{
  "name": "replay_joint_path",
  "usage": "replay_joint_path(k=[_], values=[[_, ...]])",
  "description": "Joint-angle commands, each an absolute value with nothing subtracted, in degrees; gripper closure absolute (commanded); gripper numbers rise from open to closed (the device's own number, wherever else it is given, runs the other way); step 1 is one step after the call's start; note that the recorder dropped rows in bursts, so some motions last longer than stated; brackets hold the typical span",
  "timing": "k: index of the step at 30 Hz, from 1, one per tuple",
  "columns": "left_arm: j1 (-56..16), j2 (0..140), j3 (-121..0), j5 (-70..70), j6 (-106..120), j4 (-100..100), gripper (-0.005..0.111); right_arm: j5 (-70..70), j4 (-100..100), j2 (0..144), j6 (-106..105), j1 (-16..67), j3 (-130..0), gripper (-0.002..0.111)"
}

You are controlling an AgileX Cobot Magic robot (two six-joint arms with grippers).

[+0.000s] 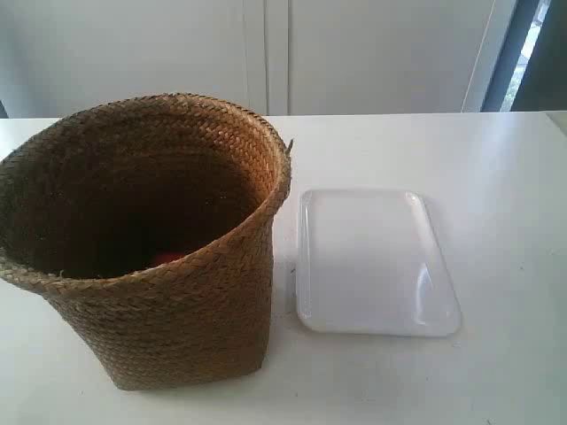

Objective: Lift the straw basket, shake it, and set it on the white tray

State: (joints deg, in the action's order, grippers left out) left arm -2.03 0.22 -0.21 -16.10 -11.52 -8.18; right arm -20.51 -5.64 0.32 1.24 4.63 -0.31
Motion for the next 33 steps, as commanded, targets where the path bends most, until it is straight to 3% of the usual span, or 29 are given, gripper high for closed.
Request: replay_joint_path(k=[1,17,33], values=[[-2.0,0.0,0.0,-15.8,-11.5,-7.7,0.107,-20.2,-6.0,0.0,1.3,4.5,0.0,0.108],[-2.0,0.0,0.0,-9.3,-11.5,-9.5,0.107,-19.0,-7.7,0.0,-2.8,4.5,0.0,0.108],[-2.0,0.0,0.0,-0.4,-11.5,-9.5,0.107,5.0,-7.3,0.0,2.7,4.5,0.0,0.108]])
